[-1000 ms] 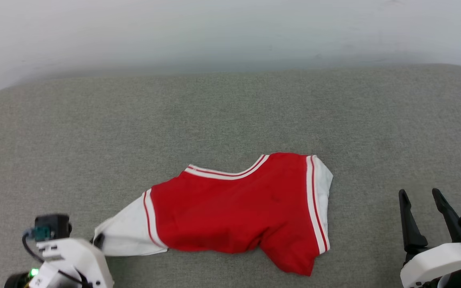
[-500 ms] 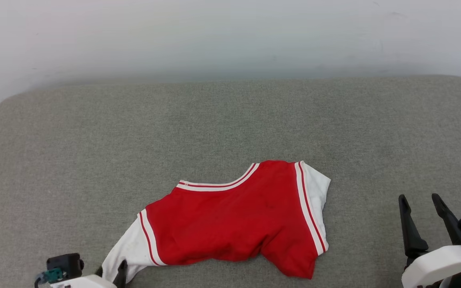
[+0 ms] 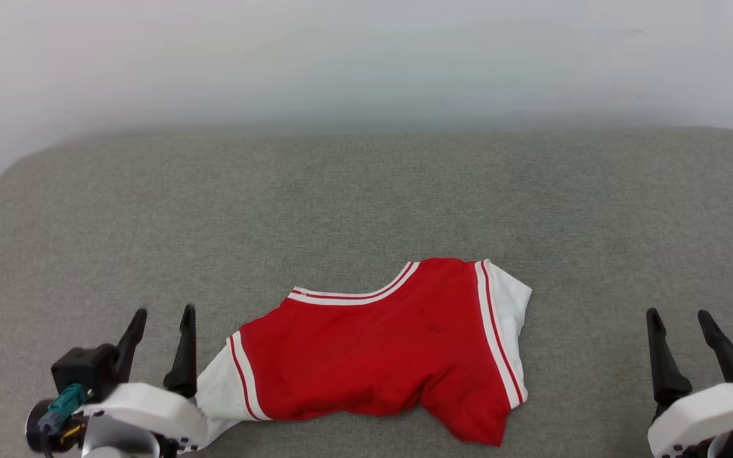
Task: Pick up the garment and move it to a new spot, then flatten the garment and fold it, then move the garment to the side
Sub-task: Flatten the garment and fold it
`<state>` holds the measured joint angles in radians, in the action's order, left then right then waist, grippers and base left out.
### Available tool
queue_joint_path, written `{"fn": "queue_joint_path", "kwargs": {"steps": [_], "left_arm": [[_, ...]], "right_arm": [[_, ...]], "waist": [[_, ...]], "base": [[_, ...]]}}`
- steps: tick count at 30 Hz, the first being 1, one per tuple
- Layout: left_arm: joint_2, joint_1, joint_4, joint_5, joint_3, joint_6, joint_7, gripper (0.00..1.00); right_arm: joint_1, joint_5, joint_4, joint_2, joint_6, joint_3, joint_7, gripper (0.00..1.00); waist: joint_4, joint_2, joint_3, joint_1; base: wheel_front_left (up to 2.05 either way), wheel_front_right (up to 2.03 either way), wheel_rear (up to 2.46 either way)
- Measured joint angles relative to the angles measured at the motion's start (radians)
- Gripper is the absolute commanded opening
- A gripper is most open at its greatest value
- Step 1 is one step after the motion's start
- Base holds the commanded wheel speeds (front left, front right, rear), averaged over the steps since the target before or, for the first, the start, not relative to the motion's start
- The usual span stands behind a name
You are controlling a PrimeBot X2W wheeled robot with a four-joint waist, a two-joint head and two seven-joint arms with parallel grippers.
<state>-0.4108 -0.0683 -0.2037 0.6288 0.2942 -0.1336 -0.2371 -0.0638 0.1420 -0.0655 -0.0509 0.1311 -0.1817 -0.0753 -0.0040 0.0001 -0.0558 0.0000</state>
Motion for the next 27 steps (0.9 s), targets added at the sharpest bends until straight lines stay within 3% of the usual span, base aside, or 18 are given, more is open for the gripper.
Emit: {"fn": "queue_joint_path", "kwargs": {"steps": [6, 12, 19, 27], "left_arm": [[0.02, -0.035, 0.106, -0.08, -0.002, -0.004, -0.021, 1.0], [0.045, -0.065, 0.181, -0.128, 0.011, 0.0, -0.023, 1.0], [0.066, -0.077, 0.212, -0.144, 0.022, 0.011, -0.023, 1.0], [0.096, -0.094, 0.218, -0.156, 0.009, 0.037, -0.023, 1.0]], "right_arm": [[0.077, 0.041, 0.07, 0.0, 0.0, 0.014, -0.076, 1.0], [0.176, 0.069, 0.161, -0.004, 0.0, 0.07, -0.305, 1.0], [0.273, 0.129, 0.208, -0.089, 0.0, 0.168, -0.565, 1.0], [0.376, 0.142, 0.317, -0.157, 0.0, 0.271, -0.675, 1.0]], "waist": [[0.027, 0.0, -0.027, 0.0], [0.066, 0.0, -0.061, 0.0], [0.112, 0.0, -0.103, 0.0001], [0.142, 0.0, -0.16, 0.0001]], "base": [[0.0, 0.0, 0.0], [0.0, 0.0, 0.0], [0.0, 0.0, 0.0], [0.0, 0.0, 0.0]]}}
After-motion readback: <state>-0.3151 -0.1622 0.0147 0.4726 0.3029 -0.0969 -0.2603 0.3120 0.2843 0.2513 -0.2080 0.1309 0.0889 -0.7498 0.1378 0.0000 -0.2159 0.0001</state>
